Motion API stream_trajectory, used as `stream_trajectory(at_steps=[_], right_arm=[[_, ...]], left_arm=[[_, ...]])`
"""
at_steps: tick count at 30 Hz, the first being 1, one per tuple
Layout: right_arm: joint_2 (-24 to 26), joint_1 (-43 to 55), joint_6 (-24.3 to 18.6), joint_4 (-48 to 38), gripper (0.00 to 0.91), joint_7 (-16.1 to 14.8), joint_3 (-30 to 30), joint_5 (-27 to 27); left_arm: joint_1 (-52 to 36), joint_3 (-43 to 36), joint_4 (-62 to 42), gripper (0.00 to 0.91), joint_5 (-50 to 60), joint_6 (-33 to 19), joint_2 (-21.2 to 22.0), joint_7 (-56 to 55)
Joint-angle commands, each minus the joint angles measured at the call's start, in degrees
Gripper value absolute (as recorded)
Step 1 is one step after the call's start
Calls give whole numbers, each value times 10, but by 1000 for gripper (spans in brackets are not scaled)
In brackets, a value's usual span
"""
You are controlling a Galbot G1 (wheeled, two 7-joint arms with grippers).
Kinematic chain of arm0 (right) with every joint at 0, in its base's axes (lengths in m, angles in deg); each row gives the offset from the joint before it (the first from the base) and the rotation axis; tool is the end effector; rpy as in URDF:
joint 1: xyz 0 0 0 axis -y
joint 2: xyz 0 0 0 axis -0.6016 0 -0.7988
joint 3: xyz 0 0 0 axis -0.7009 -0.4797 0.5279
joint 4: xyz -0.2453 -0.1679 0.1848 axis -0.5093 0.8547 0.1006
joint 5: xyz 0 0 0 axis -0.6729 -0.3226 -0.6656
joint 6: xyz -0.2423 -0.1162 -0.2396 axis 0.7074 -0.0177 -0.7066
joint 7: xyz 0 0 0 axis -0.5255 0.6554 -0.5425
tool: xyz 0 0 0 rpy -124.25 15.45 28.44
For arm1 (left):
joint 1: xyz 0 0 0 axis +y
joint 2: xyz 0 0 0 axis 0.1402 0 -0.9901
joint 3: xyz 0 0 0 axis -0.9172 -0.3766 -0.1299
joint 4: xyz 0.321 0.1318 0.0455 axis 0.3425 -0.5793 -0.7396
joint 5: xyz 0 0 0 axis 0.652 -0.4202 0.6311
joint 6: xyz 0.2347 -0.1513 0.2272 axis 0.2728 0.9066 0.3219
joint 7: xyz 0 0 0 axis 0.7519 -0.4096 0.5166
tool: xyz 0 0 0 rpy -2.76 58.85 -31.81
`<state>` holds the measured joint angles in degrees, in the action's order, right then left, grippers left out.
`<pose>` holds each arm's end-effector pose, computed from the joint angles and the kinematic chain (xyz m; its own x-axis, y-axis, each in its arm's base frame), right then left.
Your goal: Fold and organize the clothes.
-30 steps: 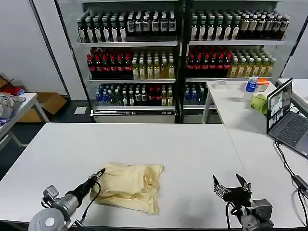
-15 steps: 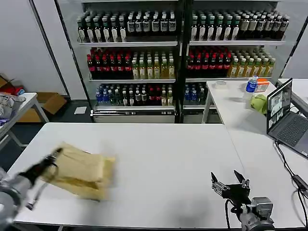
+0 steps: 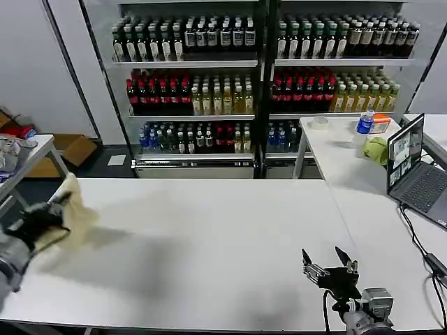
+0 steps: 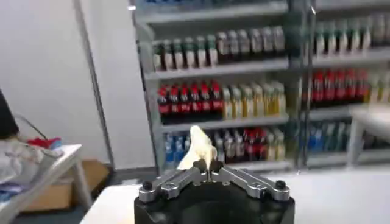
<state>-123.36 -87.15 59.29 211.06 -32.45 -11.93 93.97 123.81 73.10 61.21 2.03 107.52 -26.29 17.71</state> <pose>0.1615 -0.0450 -0.1991 -0.9326 -0.0491 0.3576 -0.0529 0.9986 -0.0010 0.2497 0.2052 -0.1502 -0.9623 -0.0047 0.2719 0.0374 0.9881 0.1494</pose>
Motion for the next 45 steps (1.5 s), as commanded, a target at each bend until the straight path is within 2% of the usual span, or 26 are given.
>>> stream_trajectory(at_steps=[1, 6, 11, 16, 25, 31, 37, 38, 40, 41, 45], right_arm=[[-4, -7, -2, 0, 907, 0, -1, -8], [-3, -10, -2, -2, 907, 0, 1, -9], [-6, -14, -2, -6, 907, -1, 0, -14], [-9, -15, -3, -10, 907, -2, -1, -17], [-8, -12, -2, -12, 907, -3, 3, -16], [-9, -4, 0, -18, 907, -2, 0, -15], [-4, 6, 2, -23, 907, -2, 0, -10], [-3, 7, 3, -24, 907, -2, 0, -9], [-3, 11, 3, -27, 907, -2, 0, -8], [-2, 12, 3, -28, 907, -3, 0, -8], [1, 21, -6, -34, 907, -10, 1, -12]], left_arm=[[-6, -347, -38, 20, 536, -97, 128, -7], [-37, -405, 8, 10, 552, -72, 167, -2], [-72, -427, 24, 10, 496, -37, 171, 1], [-122, -461, -12, 10, 457, -12, 186, -3], [-240, -534, -102, 10, 365, 39, 256, -44], [-317, -566, -169, 10, 287, 48, 302, -75], [-372, -583, -218, 30, 254, 50, 330, -88], [-379, -585, -231, 101, 247, 50, 335, -89], [-390, -588, -251, 685, 243, 48, 343, -84], [-391, -589, -254, 907, 243, 44, 345, -79], [-383, -588, -239, 907, 213, -4, 349, -54]])
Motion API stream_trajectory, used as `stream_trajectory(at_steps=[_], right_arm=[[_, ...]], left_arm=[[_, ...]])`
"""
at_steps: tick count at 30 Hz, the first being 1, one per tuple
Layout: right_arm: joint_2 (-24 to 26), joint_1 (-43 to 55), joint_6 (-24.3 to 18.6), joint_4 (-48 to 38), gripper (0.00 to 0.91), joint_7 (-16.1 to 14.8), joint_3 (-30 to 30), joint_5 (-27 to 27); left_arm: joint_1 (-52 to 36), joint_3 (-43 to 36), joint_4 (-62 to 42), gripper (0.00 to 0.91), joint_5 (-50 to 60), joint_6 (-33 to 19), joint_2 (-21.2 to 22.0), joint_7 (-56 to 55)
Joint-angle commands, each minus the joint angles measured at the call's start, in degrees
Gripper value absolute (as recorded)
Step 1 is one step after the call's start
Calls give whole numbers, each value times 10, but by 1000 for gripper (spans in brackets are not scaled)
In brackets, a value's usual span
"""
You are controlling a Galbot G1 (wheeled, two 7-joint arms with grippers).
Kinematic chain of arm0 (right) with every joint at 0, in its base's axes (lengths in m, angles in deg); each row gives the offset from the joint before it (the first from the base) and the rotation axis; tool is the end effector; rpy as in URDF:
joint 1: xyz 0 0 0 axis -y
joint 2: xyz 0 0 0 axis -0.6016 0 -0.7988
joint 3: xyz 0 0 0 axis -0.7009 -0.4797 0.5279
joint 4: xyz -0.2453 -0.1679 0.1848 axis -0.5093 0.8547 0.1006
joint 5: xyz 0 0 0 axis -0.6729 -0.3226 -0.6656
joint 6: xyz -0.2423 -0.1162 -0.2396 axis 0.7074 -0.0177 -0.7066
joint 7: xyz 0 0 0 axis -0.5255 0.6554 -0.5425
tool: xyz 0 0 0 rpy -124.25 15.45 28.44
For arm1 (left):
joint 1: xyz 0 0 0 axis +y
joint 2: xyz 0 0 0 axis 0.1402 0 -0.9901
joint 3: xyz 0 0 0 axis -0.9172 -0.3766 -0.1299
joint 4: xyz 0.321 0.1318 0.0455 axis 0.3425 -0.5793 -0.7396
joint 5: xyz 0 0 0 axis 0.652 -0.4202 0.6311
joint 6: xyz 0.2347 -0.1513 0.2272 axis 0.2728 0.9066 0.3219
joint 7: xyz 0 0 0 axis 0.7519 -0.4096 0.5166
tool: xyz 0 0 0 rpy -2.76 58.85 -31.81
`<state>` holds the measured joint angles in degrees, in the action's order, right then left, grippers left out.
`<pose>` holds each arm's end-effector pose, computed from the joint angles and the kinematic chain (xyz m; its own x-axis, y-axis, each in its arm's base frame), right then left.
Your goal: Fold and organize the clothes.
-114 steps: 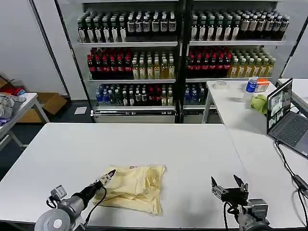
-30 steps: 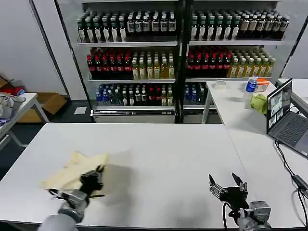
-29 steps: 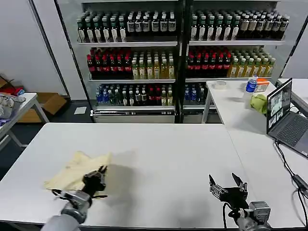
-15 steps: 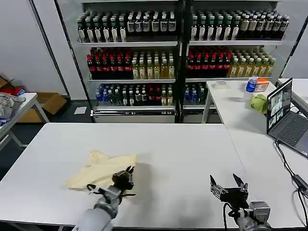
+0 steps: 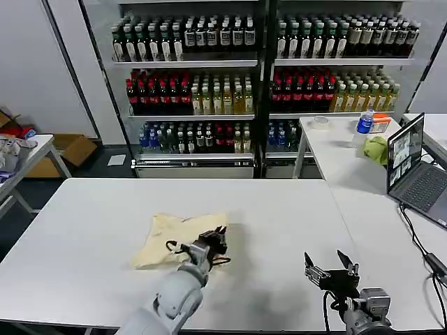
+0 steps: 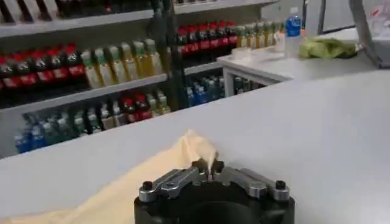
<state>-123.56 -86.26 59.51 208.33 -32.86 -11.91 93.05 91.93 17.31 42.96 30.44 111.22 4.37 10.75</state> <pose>0.1690 -0.0506 -0.2121 -0.9240 -0.0255 0.3816 -0.0368 0.9991 -0.0224 0.3256 -0.1030 -0.2919 -0.8584 0.3355 0.3880 0.4020 0.9099 0.1026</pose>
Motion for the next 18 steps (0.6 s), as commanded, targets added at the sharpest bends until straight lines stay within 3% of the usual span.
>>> stream_trajectory(at_steps=[1, 5, 10, 14, 18], right_arm=[[4, 15, -10, -9, 907, -8, 1, -6], [7, 26, -14, -13, 907, -15, -2, -12], [1, 60, -14, -18, 907, -22, -23, 11], [-9, 116, -12, -37, 907, -8, -58, 45], [-23, 190, -2, -70, 907, 11, -110, 72]], left_arm=[[-59, -27, -42, 907, -98, -49, 40, 15], [-17, 3, 43, 907, -232, -62, 20, 4], [61, 101, 148, 907, -320, -78, -21, -2], [148, 215, 205, 907, -261, -99, -81, 0], [252, 335, 238, 907, -217, -114, -106, 1]])
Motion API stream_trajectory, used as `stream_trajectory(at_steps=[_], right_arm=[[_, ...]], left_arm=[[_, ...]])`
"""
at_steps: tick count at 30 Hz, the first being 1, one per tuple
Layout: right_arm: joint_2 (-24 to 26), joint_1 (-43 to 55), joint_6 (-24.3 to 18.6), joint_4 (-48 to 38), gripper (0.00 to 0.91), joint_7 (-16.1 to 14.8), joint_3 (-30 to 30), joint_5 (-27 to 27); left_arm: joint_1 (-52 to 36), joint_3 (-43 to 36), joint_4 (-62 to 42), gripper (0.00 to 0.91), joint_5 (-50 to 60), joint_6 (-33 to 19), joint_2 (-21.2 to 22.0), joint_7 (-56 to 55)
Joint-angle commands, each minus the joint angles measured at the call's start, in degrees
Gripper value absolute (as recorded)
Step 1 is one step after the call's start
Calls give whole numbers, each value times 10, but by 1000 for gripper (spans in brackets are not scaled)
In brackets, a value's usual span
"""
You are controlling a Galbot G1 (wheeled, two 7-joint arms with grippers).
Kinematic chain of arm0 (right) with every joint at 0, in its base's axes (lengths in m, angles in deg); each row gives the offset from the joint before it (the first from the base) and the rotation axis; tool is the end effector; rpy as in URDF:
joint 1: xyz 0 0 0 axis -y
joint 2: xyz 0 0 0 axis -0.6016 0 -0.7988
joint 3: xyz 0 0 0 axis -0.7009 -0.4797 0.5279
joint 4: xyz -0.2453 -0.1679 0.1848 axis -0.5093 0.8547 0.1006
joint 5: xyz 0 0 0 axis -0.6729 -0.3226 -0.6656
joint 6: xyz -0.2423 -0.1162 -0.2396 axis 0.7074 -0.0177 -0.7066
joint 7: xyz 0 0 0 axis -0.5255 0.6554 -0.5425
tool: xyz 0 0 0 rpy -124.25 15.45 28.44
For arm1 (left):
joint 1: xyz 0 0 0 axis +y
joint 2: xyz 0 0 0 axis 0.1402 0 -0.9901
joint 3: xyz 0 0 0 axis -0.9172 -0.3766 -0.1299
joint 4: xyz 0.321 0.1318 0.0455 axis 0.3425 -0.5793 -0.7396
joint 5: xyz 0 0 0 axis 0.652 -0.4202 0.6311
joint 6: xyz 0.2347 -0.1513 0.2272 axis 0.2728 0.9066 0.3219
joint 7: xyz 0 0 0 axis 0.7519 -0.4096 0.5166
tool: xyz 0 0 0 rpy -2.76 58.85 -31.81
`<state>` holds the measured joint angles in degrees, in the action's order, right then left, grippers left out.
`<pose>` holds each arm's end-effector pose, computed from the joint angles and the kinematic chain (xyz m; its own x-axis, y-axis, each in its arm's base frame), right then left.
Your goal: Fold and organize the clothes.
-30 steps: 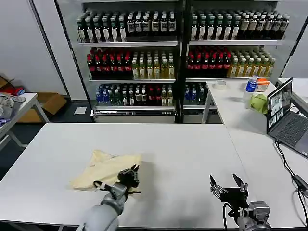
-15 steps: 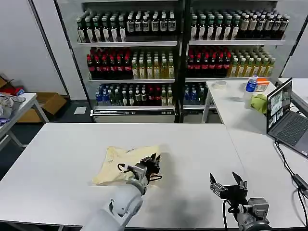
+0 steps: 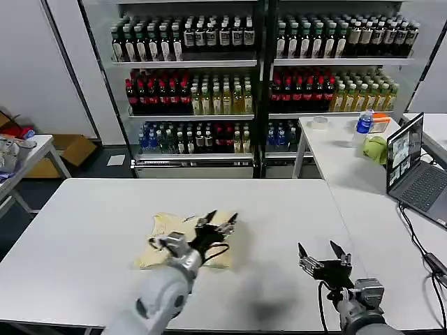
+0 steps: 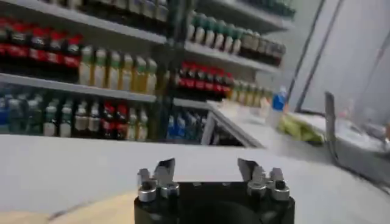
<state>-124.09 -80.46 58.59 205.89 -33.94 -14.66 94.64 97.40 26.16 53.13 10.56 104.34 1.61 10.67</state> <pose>0.1914 -0.0437 -0.2132 -0.9390 -0.0788 0.3347 -0.0721 0.9969 0.0325 0.3058 -0.0570 -0.2495 -0.8819 0.4126 0.2280 0.3536 0.8989 -0.2586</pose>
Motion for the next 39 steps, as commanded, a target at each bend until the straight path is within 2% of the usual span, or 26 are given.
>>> stream_trajectory(at_steps=[1, 5, 13, 21, 29, 31, 33, 35, 36, 39], right_arm=[[-27, 156, 11, -65, 907, 29, -101, 65], [-63, 221, 29, -112, 907, 57, -158, 99], [-147, 334, 47, -238, 907, 108, -233, 164], [-190, 351, 47, -285, 907, 113, -275, 172], [-197, 342, 48, -303, 907, 116, -292, 151], [-192, 338, 47, -302, 725, 116, -291, 151], [-185, 335, 47, -299, 292, 116, -288, 152], [-181, 334, 47, -298, 60, 116, -288, 151], [-179, 333, 47, -299, 10, 116, -287, 150], [-173, 331, 47, -300, 0, 114, -284, 142]], left_arm=[[213, 260, 144, 907, -18, -45, -78, 1], [278, 336, 170, 907, -1, -53, -64, 0], [323, 382, 179, 907, 14, -60, -38, -11], [335, 392, 184, 907, 19, -63, -21, -11], [340, 393, 187, 907, 19, -63, -14, -11], [341, 392, 189, 907, 20, -63, -12, -11], [341, 390, 190, 907, 21, -62, -12, -11], [340, 388, 189, 907, 22, -62, -11, -11], [339, 387, 189, 907, 22, -62, -11, -11], [338, 384, 189, 907, 23, -61, -11, -12]])
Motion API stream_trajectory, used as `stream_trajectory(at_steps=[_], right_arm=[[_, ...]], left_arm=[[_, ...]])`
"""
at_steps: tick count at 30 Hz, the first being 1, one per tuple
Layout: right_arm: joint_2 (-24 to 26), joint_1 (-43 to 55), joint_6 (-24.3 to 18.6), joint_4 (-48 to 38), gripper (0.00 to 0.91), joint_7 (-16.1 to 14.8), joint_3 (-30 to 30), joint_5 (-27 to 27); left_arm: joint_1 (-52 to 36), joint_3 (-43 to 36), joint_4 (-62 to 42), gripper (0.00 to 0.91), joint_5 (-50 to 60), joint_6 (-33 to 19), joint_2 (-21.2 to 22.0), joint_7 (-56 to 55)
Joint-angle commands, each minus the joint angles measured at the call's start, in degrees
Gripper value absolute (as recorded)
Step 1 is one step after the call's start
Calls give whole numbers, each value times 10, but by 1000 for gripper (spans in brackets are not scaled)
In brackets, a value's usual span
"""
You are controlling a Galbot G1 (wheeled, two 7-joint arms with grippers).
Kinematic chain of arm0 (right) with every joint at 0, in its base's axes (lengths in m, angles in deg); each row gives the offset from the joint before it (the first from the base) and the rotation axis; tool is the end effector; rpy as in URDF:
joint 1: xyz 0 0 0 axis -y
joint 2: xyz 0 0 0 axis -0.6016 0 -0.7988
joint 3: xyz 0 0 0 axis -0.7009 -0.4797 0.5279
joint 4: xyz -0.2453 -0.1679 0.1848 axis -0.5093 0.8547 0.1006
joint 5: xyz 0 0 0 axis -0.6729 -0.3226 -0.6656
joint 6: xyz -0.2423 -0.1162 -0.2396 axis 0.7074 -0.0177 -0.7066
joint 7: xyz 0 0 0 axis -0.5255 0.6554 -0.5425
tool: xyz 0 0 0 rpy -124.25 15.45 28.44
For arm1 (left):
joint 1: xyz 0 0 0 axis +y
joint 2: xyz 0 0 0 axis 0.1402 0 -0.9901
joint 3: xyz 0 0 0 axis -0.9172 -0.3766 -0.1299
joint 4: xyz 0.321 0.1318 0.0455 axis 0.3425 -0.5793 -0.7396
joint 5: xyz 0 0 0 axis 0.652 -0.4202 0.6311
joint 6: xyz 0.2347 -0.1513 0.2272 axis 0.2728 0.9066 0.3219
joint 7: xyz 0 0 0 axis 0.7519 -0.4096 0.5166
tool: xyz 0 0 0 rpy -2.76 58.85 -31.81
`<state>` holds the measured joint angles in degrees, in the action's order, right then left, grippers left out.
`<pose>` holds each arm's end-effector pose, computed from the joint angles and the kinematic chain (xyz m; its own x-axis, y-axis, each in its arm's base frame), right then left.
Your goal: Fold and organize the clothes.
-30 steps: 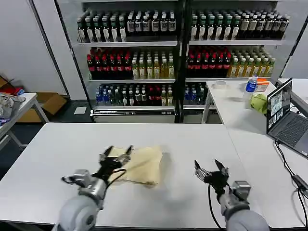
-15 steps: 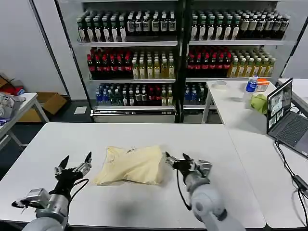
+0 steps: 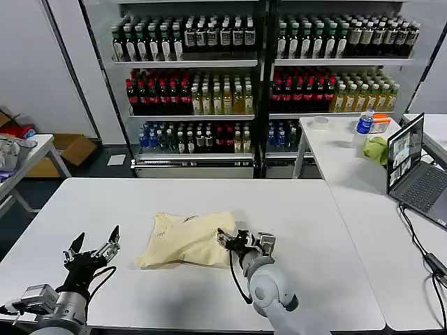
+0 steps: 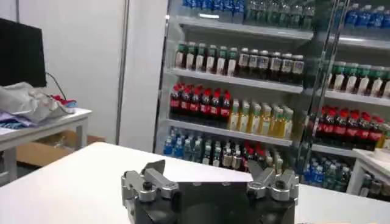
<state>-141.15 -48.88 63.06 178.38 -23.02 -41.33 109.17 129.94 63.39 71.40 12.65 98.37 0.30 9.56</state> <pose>0.3271 0.1164 -0.2630 -0.8095 -0.3395 0.4791 -0.1651 0.9146 0.3691 0.1823 0.0979 -0.2179 -0.9800 -0.1026 0.1703 -0.1265 0.9825 -0.1364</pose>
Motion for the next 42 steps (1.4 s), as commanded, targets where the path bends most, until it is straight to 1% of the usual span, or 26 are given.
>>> stream_trajectory(at_steps=[1, 11, 14, 17, 31, 34, 37, 38, 39, 40, 41, 42], right_arm=[[-2, 15, 2, -25, 0, 5, -16, -3], [9, 14, 3, -43, 0, 6, -6, -30], [10, 15, 3, -47, 0, 4, -9, -46], [12, 16, 3, -45, 0, 1, -8, -48], [73, 4, 4, -38, 0, -16, 32, -86], [85, 3, 4, -48, 0, -34, 45, -116], [91, 4, 4, -51, 0, -45, 55, -131], [92, 4, 4, -51, 0, -54, 57, -141], [94, 4, 4, -50, 252, -61, 58, -153], [94, 5, 3, -48, 645, -70, 58, -160], [93, 4, 2, -44, 907, -78, 59, -164], [92, 4, -1, -39, 907, -81, 60, -165]], left_arm=[[12, 10, 7, 907, 3, -1, 2, -1], [9, 3, 3, 907, 4, 0, 3, -1], [7, -1, 2, 907, 5, 1, 3, -1], [4, -4, 1, 907, 5, 2, 3, -1], [-12, -23, -14, 907, 7, 7, 6, 0], [-15, -27, -15, 907, 7, 11, 5, 0], [-15, -29, -14, 907, 7, 11, 4, 0], [-15, -29, -14, 907, 7, 11, 4, 0], [-15, -30, -14, 907, 7, 11, 3, 0], [-15, -30, -14, 907, 7, 11, 3, 0], [-15, -31, -14, 907, 7, 11, 4, 0], [-16, -32, -14, 907, 7, 11, 4, 0]])
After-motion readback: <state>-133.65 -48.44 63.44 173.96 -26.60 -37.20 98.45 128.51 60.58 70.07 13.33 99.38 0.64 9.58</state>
